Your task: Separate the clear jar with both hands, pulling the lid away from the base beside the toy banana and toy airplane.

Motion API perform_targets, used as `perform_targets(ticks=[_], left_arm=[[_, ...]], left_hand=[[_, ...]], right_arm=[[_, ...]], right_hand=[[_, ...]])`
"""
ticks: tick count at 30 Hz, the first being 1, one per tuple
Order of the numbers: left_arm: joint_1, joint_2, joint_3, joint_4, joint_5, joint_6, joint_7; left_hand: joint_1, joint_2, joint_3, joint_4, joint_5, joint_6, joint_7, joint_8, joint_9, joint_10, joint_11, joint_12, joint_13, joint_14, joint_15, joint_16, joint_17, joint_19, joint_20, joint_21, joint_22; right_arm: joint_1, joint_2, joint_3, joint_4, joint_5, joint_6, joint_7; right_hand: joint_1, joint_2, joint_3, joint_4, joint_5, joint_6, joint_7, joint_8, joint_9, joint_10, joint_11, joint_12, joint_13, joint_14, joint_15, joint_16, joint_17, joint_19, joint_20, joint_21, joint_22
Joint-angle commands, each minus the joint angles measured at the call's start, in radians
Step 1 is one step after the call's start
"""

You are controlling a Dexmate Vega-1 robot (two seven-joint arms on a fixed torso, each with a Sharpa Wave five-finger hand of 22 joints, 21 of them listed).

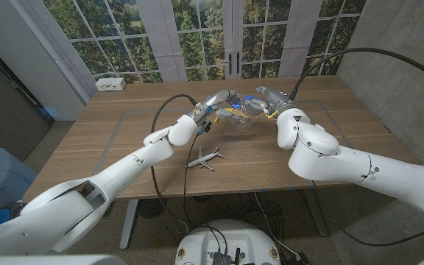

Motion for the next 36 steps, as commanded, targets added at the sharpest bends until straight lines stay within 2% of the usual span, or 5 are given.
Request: perform_targets(ticks=[1,15,25,32,36], left_arm=[[-0.011,-0.007,0.008,0.015,-0.001,-0.006,-0.003],[-0.011,-0.003,0.008,0.008,-0.001,-0.002,-0.006],[-0.011,-0.004,0.005,0.011,-0.013,-0.01,-0.012],[-0.015,-0.006,0.004,0.023,-0.016,-0.024,-0.011],[-0.016,-0.006,0.003,0.028,-0.017,-0.031,-0.01]], left_hand=[[0.217,0.226,0.004,-0.002,0.435,0.253,-0.244,0.235,0.24,0.352,-0.295,0.123,0.578,0.153,-0.297,-0.003,0.208,0.001,-0.058,0.009,0.002],[0.216,0.226,0.0,-0.002,0.443,0.255,-0.244,0.228,0.247,0.355,-0.295,0.119,0.58,0.155,-0.297,-0.009,0.211,-0.004,-0.058,0.021,-0.001],[0.216,0.226,-0.002,-0.001,0.448,0.258,-0.244,0.224,0.25,0.356,-0.295,0.116,0.582,0.158,-0.297,-0.013,0.214,-0.007,-0.058,0.029,-0.003],[0.215,0.226,-0.004,-0.001,0.451,0.259,-0.245,0.221,0.252,0.357,-0.295,0.115,0.583,0.159,-0.297,-0.016,0.215,-0.01,-0.058,0.034,-0.004],[0.215,0.226,-0.005,-0.001,0.452,0.26,-0.245,0.219,0.253,0.358,-0.295,0.115,0.585,0.159,-0.297,-0.017,0.215,-0.01,-0.059,0.036,-0.004]], right_arm=[[0.025,0.017,-0.023,0.027,-0.068,-0.01,0.096],[0.058,0.028,-0.061,0.048,-0.103,-0.01,0.156],[0.073,0.037,-0.083,0.07,-0.089,-0.01,0.126],[0.075,0.032,-0.088,0.072,-0.04,0.006,0.043],[0.073,0.025,-0.086,0.075,-0.018,0.03,0.007]], right_hand=[[0.0,0.009,0.001,-0.003,0.004,-0.001,-0.006,0.003,0.002,0.006,0.002,0.006,0.005,0.01,0.001,0.005,0.005,0.011,0.004,0.009,0.003],[0.01,0.008,-0.001,-0.001,0.005,0.016,-0.008,0.014,0.003,0.02,0.005,0.013,0.011,0.027,-0.003,0.016,0.014,0.022,0.005,0.014,0.003],[0.096,0.017,0.019,-0.016,0.011,0.067,-0.021,0.038,0.004,0.086,-0.019,0.042,0.025,0.104,-0.04,0.058,0.036,0.087,-0.009,0.038,0.003],[0.169,0.028,0.031,-0.015,0.014,0.149,-0.057,0.066,0.006,0.166,-0.043,0.077,0.045,0.173,-0.071,0.102,0.062,0.138,-0.028,0.057,0.006],[0.222,0.036,0.035,-0.014,0.018,0.247,-0.065,0.102,0.009,0.222,-0.067,0.103,0.063,0.208,-0.095,0.132,0.084,0.156,-0.042,0.065,0.008]])
